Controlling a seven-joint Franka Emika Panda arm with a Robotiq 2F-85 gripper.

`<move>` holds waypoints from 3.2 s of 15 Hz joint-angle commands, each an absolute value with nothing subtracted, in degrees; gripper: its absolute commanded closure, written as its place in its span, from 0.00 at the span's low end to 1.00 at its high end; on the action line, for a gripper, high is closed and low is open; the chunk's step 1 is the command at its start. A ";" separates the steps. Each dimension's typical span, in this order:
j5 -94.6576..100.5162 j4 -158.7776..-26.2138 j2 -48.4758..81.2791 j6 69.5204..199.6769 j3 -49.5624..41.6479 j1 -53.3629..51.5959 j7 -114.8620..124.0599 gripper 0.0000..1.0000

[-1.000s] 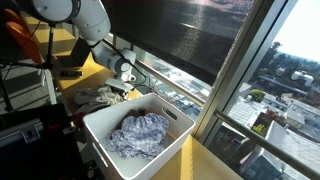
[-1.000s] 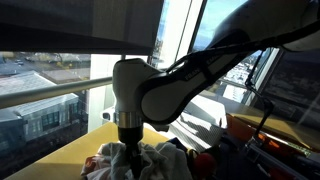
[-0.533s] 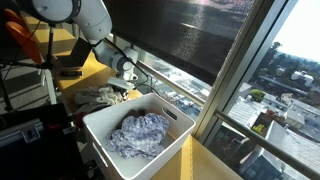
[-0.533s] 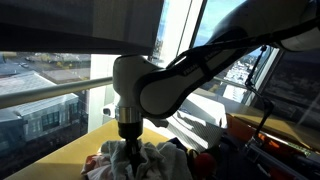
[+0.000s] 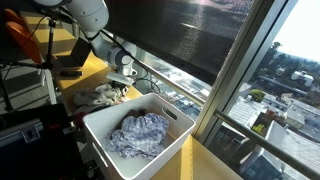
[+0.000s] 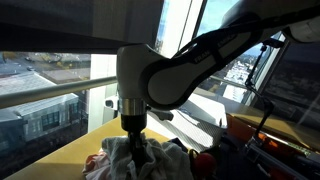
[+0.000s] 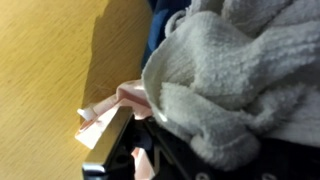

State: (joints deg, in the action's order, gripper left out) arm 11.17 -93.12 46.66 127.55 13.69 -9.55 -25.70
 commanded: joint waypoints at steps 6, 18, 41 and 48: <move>10.77 -109.20 22.47 128.48 12.26 -7.10 -24.60 0.98; 12.98 -123.98 -11.23 125.30 2.22 0.21 -24.76 0.98; 18.09 -134.47 4.79 143.78 -4.97 4.85 -22.17 0.52; 29.26 -137.51 -5.76 140.80 -2.19 1.88 -11.90 0.01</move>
